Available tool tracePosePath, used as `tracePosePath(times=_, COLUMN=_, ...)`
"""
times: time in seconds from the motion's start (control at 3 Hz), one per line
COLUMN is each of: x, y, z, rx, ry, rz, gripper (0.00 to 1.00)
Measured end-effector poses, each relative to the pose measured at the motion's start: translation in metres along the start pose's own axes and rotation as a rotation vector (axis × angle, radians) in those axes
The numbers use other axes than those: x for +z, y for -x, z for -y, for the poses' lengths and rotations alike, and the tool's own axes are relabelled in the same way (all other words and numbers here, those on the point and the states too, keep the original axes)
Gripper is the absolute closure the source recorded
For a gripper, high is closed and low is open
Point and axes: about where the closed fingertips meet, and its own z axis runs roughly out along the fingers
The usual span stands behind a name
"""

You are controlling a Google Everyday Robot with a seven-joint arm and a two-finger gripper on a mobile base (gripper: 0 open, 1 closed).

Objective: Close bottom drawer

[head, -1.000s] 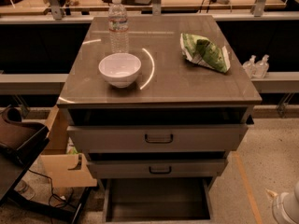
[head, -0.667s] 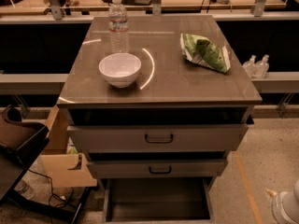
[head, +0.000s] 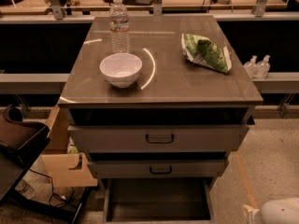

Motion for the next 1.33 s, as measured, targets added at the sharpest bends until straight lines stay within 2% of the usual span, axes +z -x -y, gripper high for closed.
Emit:
tracePosePath(times=0.33, x=0.049, y=0.011, z=-0.009, rx=-0.078, ry=0.025, rz=-0.031, gripper=0.0)
tracePosePath(times=0.67, x=0.085, y=0.019, z=-0.003, rx=-0.162, ry=0.041, rz=-0.041, gripper=0.12)
tracePosePath(times=1.0, x=0.12, y=0.034, z=-0.01, rx=-0.226, ry=0.05, rz=0.009, gripper=0.38)
tracePosePath(times=1.33, x=0.143, y=0.041, z=-0.025, rx=-0.242, ry=0.061, rz=0.054, gripper=0.6)
